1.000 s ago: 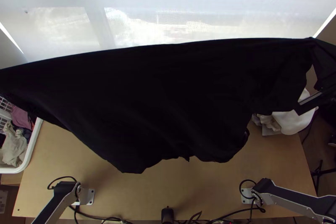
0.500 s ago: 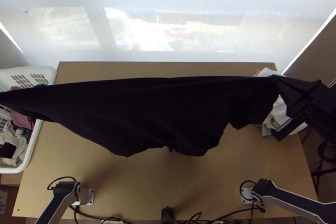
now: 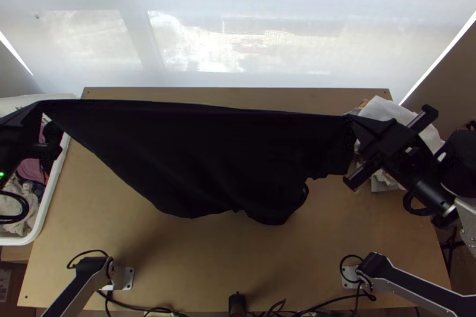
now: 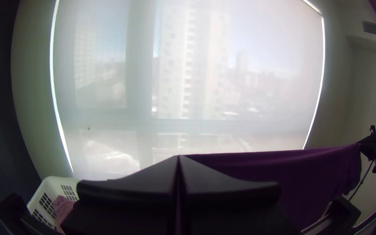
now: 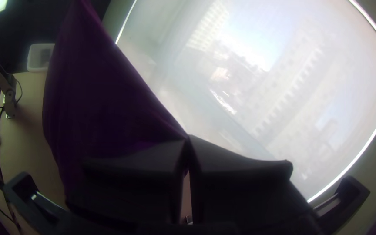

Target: Fold the t-shirt

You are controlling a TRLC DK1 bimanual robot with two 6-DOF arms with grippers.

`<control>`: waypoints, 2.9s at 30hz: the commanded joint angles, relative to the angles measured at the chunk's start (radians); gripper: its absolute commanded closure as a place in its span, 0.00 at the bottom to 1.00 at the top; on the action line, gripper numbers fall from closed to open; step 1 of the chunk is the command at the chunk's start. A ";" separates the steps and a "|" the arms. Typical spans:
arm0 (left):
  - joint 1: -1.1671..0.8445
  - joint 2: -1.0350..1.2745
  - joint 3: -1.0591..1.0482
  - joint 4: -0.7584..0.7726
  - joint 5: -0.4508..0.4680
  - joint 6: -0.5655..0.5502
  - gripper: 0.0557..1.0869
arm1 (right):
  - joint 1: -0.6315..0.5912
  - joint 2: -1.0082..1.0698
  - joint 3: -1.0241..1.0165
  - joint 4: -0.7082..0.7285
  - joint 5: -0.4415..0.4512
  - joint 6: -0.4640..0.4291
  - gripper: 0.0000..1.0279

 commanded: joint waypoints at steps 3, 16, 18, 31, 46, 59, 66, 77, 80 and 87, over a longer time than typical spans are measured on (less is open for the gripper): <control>-0.025 0.083 -0.137 0.170 -0.001 -0.008 0.97 | -0.113 0.026 -0.162 0.194 -0.045 -0.044 0.97; -0.229 0.280 -0.292 0.476 -0.183 -0.006 0.97 | -0.300 0.219 -0.329 0.551 -0.101 -0.066 0.97; -0.235 0.328 -0.311 0.527 -0.192 -0.008 0.97 | -0.320 0.282 -0.331 0.602 -0.111 -0.066 0.97; -0.240 0.681 -0.300 0.828 -0.255 0.057 0.97 | -0.411 0.721 -0.187 0.807 -0.135 -0.083 0.97; -0.231 1.011 -0.150 0.986 -0.344 0.049 0.96 | -0.437 0.986 -0.021 0.878 -0.124 -0.096 0.97; -0.246 1.083 -0.104 0.848 -0.344 0.051 0.29 | -0.429 1.038 -0.024 0.886 -0.086 -0.084 0.34; -0.252 0.843 -0.134 0.592 -0.280 -0.026 0.27 | -0.429 0.937 -0.085 0.832 -0.065 -0.084 0.04; -0.243 0.327 -0.567 0.233 -0.168 0.066 0.27 | -0.400 0.655 -0.132 0.536 -0.066 0.014 0.04; -0.226 0.233 -0.653 0.176 -0.168 0.077 0.27 | -0.389 0.578 -0.153 0.490 -0.066 0.043 0.04; -0.200 0.158 -0.808 0.148 -0.168 0.104 0.27 | -0.388 0.463 -0.193 0.421 -0.065 0.045 0.04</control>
